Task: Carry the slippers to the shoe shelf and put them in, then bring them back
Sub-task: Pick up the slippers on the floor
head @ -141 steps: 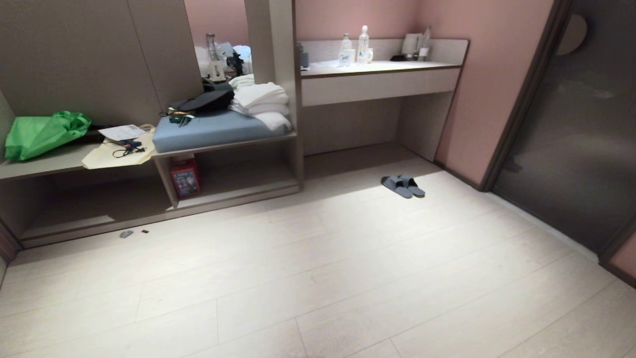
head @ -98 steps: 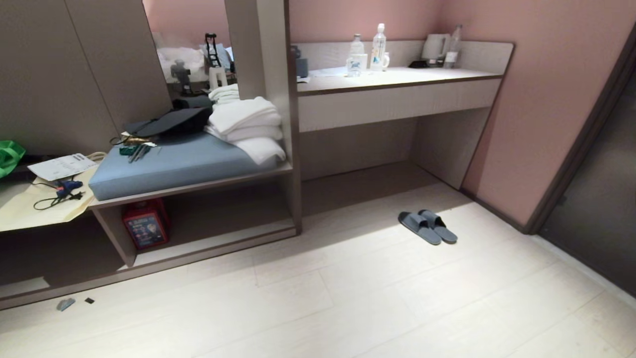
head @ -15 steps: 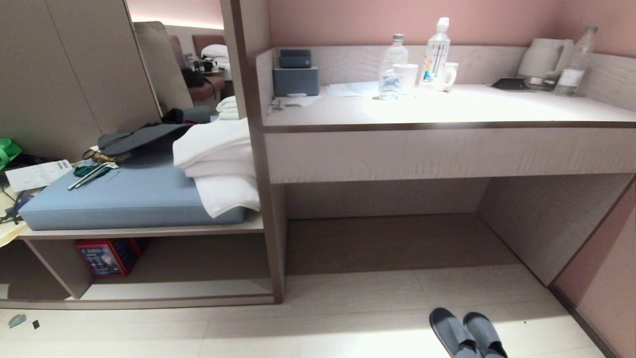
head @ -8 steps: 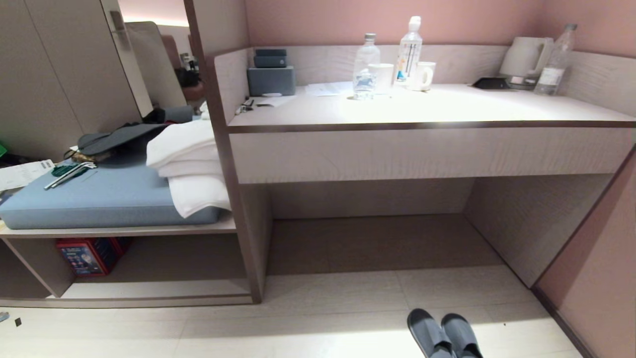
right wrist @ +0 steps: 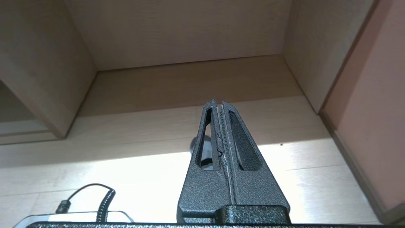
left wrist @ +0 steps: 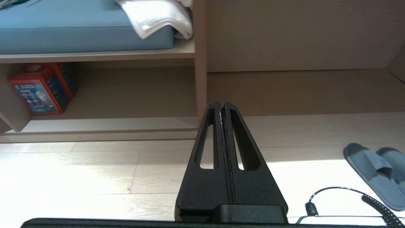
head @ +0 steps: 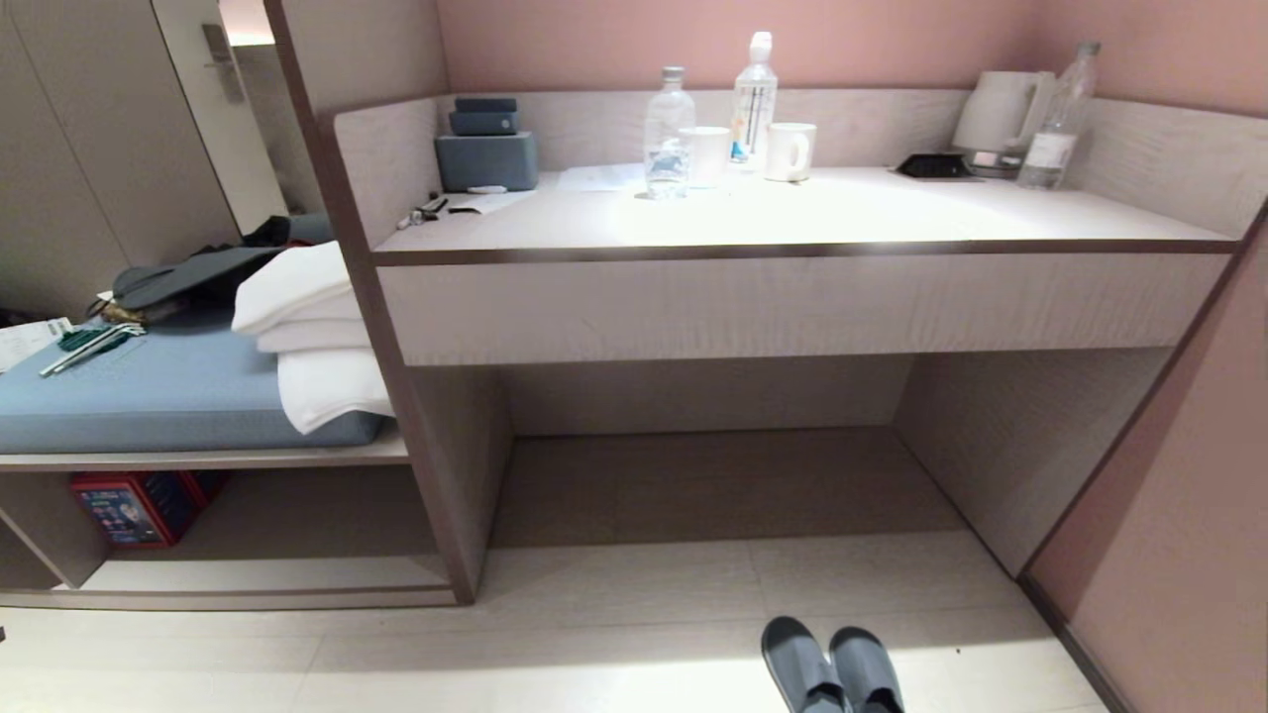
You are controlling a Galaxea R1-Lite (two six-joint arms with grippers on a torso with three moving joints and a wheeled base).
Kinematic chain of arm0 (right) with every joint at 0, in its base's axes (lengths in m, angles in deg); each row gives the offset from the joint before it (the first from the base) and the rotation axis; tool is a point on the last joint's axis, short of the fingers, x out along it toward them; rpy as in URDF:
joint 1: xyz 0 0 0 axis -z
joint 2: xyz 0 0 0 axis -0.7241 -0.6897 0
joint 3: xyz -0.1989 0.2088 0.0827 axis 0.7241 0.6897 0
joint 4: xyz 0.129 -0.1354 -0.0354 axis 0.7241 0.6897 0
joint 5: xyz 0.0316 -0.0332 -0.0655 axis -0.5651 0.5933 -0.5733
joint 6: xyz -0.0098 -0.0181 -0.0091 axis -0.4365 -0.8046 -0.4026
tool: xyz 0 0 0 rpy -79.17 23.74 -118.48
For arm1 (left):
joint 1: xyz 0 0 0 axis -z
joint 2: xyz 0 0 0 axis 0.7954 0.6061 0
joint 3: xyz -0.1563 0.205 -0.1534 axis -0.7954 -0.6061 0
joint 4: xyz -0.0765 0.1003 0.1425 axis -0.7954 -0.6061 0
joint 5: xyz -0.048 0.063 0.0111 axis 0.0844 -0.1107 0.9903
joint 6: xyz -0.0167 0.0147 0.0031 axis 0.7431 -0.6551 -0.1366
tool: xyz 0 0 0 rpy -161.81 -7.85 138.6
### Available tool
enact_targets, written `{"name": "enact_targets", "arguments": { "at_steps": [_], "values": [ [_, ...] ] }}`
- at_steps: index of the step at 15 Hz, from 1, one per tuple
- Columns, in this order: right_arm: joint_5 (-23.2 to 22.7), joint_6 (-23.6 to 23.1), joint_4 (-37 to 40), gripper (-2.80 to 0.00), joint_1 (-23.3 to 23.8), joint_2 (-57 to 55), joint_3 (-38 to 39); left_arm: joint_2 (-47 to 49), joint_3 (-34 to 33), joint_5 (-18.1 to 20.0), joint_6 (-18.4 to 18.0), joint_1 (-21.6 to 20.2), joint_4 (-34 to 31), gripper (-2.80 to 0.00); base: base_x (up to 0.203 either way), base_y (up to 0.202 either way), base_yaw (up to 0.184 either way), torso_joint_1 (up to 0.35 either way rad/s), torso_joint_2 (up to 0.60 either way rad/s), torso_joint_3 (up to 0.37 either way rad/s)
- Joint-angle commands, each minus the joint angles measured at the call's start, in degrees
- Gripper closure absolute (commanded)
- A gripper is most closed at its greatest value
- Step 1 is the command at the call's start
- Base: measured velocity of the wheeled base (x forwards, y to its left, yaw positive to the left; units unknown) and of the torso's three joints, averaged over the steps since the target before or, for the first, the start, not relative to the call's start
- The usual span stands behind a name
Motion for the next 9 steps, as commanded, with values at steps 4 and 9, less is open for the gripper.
{"name": "enact_targets", "arguments": {
  "at_steps": [4,9],
  "values": [
    [0.00,0.06,0.05,0.00,-0.01,0.01,0.02,-0.04,-0.10,0.00,0.02,-0.01,0.01,0.00,0.000,-0.062,0.003,0.001,0.00,0.000],
    [0.00,0.07,0.05,0.00,-0.01,0.01,0.00,-0.04,-0.01,0.00,0.02,-0.03,0.01,0.00,0.000,0.000,0.000,0.001,0.00,-0.093]
  ]
}}
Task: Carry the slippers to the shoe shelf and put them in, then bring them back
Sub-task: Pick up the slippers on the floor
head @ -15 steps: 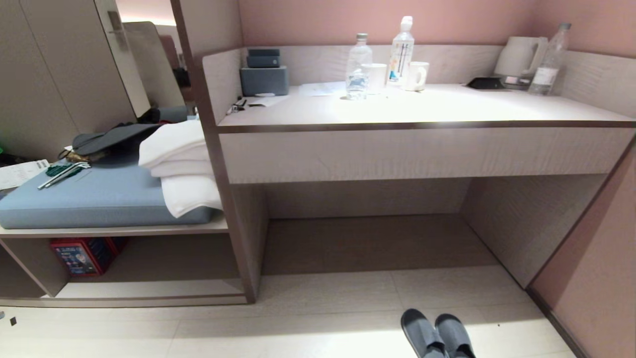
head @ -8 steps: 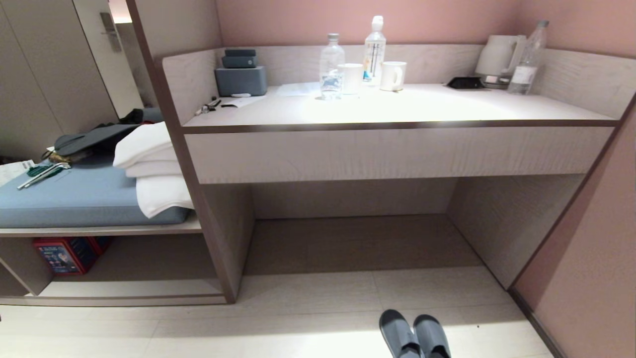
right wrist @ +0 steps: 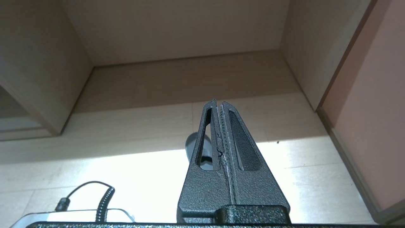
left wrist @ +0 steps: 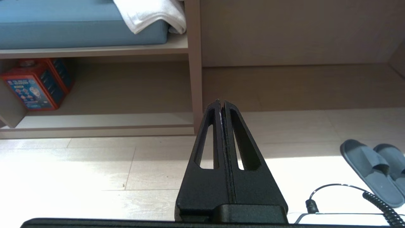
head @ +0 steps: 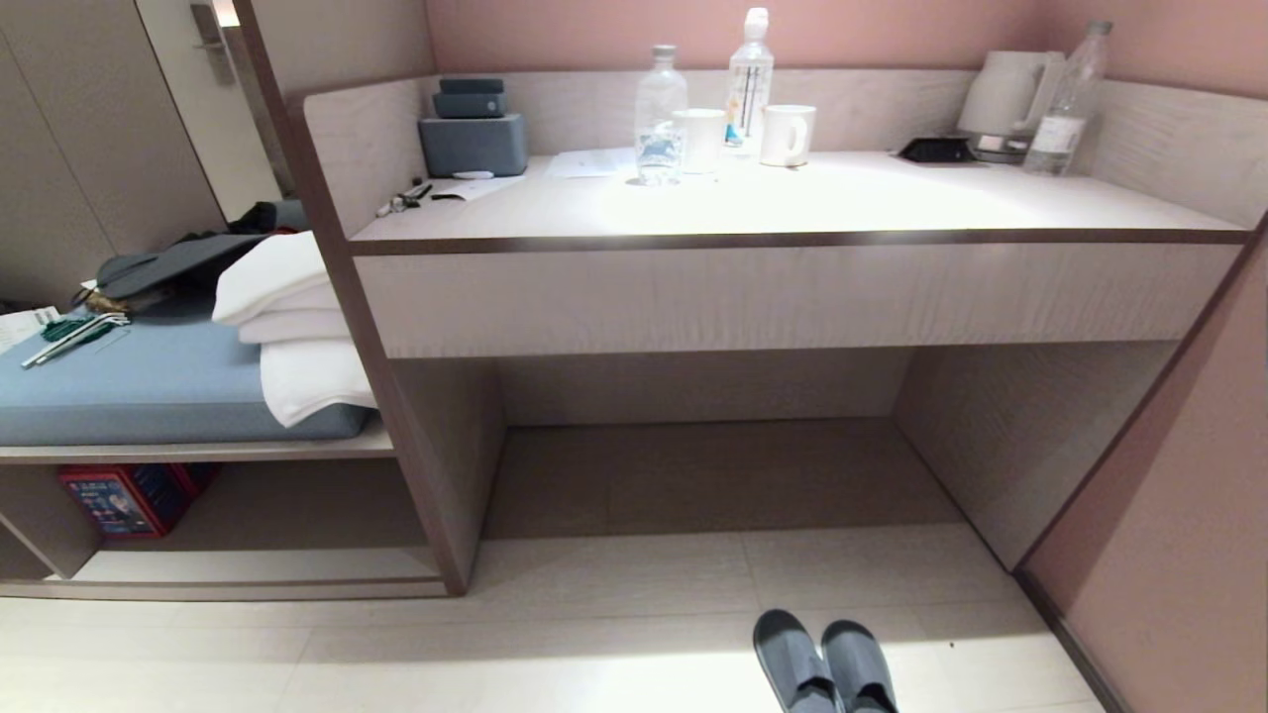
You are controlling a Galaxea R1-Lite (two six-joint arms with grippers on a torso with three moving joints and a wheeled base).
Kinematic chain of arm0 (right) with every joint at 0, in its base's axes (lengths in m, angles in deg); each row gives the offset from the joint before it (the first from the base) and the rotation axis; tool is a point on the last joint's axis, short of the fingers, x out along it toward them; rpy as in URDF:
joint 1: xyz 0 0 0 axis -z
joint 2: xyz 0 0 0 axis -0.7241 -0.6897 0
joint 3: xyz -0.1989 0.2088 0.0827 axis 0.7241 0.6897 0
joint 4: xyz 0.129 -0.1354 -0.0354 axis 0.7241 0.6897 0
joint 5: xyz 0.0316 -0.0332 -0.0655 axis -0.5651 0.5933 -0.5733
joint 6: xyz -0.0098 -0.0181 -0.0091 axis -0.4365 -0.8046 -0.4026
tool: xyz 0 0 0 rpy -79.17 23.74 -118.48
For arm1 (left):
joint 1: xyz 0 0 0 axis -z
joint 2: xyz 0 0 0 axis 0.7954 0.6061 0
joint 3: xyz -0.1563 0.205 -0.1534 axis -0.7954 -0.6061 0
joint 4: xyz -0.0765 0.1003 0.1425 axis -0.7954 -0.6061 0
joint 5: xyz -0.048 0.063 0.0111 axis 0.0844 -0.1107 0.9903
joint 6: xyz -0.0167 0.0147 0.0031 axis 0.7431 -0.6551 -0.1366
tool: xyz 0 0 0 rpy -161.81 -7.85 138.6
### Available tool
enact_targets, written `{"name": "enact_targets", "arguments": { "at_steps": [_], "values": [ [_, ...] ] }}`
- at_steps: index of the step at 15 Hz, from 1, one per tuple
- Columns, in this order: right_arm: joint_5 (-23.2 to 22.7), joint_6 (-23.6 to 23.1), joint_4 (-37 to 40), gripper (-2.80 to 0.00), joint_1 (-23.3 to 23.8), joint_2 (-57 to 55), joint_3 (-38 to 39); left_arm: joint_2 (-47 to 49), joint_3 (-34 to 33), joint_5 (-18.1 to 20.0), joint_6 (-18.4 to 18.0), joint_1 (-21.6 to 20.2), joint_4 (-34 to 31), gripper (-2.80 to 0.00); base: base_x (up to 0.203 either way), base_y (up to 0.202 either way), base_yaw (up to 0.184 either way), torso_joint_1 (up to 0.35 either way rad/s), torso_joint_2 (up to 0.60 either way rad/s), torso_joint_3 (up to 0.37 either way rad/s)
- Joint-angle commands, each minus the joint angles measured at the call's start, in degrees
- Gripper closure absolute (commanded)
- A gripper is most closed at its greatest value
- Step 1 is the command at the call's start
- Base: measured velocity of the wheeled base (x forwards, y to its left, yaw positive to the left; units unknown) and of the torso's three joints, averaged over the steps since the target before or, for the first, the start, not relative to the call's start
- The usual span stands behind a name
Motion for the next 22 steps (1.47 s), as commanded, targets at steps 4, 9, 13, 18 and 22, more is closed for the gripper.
{"name": "enact_targets", "arguments": {
  "at_steps": [4,9,13,18,22],
  "values": [
    [0.09,0.06,0.12,0.00,-0.01,0.01,0.00,-0.04,-0.01,0.00,0.02,0.10,-0.01,0.00,0.000,0.000,0.000,0.004,0.00,-0.195],
    [0.09,0.06,0.21,0.00,-0.01,0.01,0.00,-0.04,-0.01,0.00,0.02,0.11,-0.01,0.00,0.000,0.000,0.000,0.003,0.00,-0.199],
    [0.00,0.06,0.21,0.00,-0.01,0.01,0.00,-0.04,-0.01,0.00,0.02,0.04,-0.01,0.00,0.000,0.000,0.000,0.003,0.00,-0.197],
    [0.00,0.06,0.21,0.00,-0.01,0.01,0.00,-0.04,-0.01,0.00,0.02,0.09,-0.01,0.00,0.000,0.000,0.000,0.001,0.00,-0.199],
    [0.09,0.06,0.21,0.00,-0.01,0.01,0.00,-0.04,-0.01,0.00,0.02,0.10,-0.01,0.00,0.000,0.000,0.000,0.003,0.00,-0.198]
  ]
}}
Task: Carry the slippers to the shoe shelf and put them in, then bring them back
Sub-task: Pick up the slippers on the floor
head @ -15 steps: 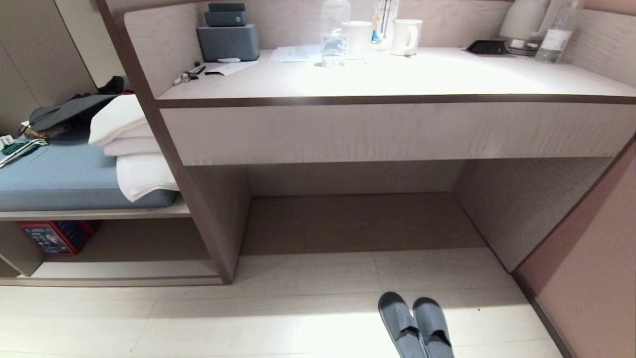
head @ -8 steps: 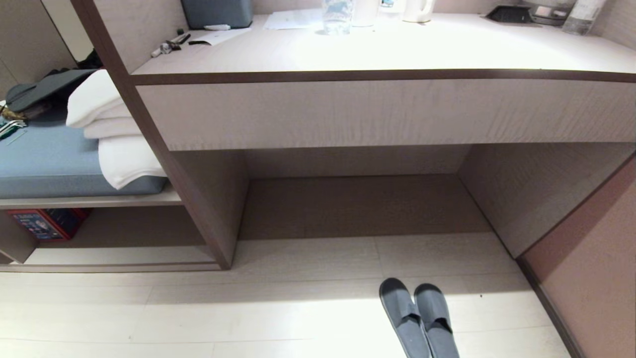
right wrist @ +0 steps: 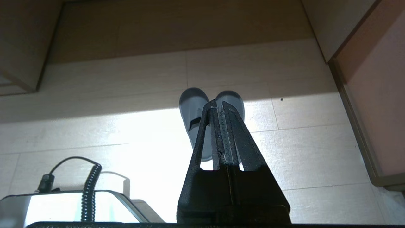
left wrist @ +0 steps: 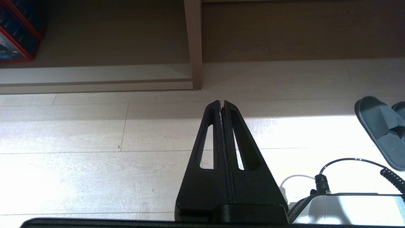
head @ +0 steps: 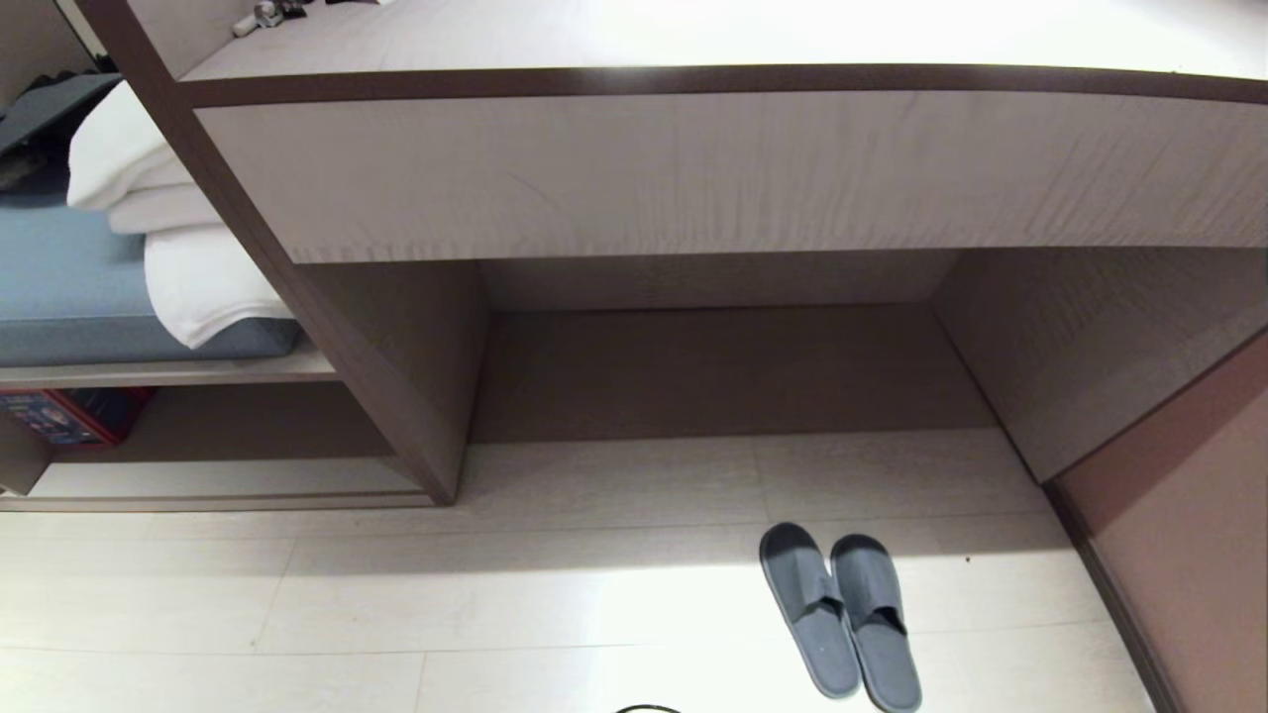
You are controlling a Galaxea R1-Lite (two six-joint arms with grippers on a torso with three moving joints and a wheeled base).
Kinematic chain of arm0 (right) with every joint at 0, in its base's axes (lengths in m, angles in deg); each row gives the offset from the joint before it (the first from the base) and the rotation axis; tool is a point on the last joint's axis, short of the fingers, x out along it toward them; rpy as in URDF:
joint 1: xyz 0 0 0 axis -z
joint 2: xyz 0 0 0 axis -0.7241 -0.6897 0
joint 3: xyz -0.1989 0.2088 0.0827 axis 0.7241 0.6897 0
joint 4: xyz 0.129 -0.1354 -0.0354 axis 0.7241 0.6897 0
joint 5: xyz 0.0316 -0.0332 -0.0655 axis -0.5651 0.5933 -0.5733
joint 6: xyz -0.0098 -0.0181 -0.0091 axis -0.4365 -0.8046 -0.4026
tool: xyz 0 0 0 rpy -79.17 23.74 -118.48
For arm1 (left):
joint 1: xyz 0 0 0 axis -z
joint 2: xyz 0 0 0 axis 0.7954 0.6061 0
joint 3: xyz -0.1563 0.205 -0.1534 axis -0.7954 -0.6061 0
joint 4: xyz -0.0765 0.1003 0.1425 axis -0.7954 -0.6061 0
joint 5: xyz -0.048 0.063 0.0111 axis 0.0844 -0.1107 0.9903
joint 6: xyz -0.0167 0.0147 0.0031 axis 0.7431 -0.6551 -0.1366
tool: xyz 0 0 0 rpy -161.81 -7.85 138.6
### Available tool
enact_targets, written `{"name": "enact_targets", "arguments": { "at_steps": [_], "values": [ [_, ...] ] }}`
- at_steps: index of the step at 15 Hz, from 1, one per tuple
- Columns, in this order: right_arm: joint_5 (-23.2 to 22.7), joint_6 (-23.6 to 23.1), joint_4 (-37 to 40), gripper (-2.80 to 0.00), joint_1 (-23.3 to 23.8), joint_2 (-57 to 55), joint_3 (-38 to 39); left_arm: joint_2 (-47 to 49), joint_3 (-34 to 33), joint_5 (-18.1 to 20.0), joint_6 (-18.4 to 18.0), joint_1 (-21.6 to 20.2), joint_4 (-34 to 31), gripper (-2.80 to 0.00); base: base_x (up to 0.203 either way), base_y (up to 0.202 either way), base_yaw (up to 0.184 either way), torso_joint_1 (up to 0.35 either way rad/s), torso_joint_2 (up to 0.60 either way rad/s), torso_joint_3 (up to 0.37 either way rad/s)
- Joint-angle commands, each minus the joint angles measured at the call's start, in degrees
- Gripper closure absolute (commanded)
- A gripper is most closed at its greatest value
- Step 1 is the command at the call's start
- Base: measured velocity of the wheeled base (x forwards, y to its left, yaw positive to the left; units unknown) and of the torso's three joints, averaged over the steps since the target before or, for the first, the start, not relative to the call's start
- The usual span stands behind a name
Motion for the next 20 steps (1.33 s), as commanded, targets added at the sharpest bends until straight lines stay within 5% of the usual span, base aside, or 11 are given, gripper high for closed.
{"name": "enact_targets", "arguments": {
  "at_steps": [1,20],
  "values": [
    [0.08,0.03,0.04,0.00,-0.01,0.01,0.00,-0.04,-0.01,0.00,0.02,0.04,0.02,0.00,0.000,0.000,0.000,0.002,0.01,-0.189],
    [0.08,0.82,0.04,0.00,-0.01,0.01,0.00,-0.04,-0.01,0.00,0.02,-0.04,0.02,0.00,0.000,0.000,0.000,0.002,0.00,-0.196]
  ]
}}
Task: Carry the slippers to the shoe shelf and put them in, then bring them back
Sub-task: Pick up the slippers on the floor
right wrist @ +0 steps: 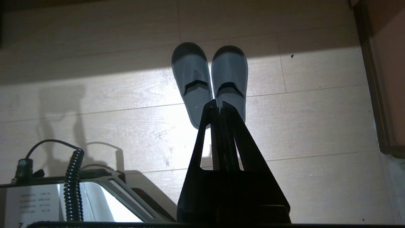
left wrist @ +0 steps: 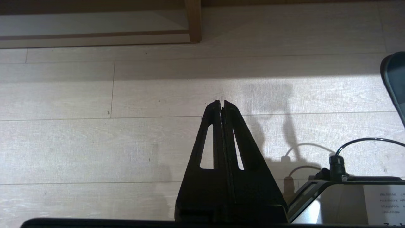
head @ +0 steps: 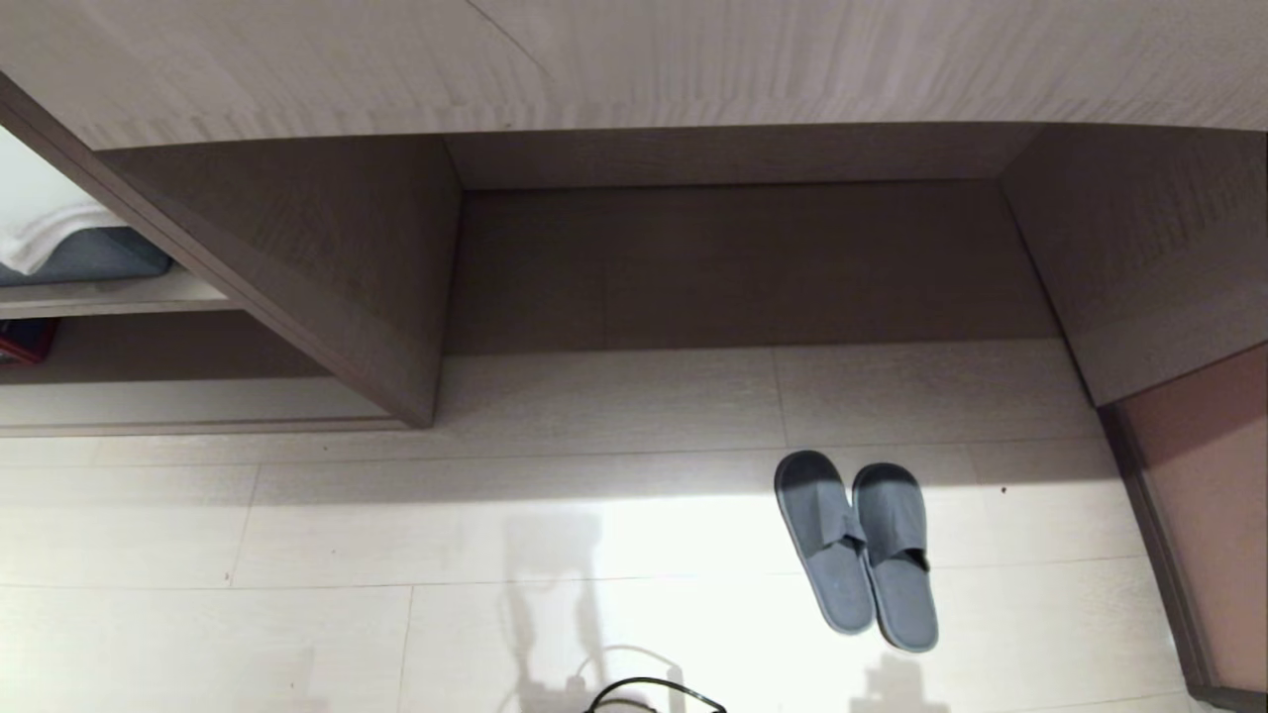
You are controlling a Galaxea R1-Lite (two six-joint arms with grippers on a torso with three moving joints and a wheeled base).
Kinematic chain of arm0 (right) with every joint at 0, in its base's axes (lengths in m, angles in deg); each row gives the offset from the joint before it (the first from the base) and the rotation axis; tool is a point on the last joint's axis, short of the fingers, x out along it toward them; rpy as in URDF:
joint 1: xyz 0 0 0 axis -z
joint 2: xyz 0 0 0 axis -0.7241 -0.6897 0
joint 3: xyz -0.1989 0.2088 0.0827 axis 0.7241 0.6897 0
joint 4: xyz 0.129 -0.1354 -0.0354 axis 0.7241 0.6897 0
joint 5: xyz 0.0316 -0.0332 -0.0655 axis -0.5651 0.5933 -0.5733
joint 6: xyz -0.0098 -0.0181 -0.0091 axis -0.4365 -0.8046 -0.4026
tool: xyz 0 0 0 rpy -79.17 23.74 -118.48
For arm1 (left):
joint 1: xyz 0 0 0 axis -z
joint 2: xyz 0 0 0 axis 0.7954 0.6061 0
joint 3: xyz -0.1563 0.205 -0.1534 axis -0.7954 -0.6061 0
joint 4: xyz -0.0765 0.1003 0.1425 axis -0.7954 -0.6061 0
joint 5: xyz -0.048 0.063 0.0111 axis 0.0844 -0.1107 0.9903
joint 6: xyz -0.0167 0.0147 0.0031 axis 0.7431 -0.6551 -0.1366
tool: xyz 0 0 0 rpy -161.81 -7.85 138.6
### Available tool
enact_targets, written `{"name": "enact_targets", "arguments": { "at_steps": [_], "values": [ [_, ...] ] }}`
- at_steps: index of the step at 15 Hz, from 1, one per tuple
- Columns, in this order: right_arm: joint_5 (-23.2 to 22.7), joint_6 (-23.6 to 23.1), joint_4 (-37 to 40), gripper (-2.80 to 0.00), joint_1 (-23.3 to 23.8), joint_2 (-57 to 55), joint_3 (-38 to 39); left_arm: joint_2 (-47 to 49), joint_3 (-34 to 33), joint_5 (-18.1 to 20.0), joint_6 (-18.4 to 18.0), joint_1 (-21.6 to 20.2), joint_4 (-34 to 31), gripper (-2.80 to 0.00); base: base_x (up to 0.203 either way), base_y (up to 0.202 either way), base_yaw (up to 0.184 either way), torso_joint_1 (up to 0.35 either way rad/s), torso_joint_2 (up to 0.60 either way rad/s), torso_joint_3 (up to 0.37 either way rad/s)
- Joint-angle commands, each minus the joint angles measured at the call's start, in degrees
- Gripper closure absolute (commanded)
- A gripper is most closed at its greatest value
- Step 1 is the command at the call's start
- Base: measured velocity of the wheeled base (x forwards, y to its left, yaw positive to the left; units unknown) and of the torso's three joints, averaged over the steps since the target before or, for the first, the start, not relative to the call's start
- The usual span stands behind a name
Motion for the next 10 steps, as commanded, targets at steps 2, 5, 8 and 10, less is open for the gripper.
{"name": "enact_targets", "arguments": {
  "at_steps": [2,5,8,10],
  "values": [
    [0.01,0.14,0.03,0.00,-0.01,0.01,0.00,-0.04,-0.04,0.00,0.05,-0.02,-0.01,0.00,0.000,0.000,0.000,0.003,0.00,-0.199],
    [0.01,0.14,0.03,0.00,-0.01,0.01,0.00,-0.04,-0.01,0.00,0.05,0.00,-0.01,0.00,0.000,0.000,0.000,0.003,0.00,-0.197],
    [0.01,0.14,0.03,0.00,-0.01,0.01,0.00,-0.04,-0.01,0.00,0.05,0.02,-0.01,0.00,0.000,0.000,0.000,0.003,0.00,-0.198],
    [0.01,0.14,-0.06,0.00,-0.01,0.01,0.00,-0.04,-0.01,0.00,0.05,0.04,-0.01,0.00,0.000,0.000,0.000,-0.001,0.00,-0.202]
  ]
}}
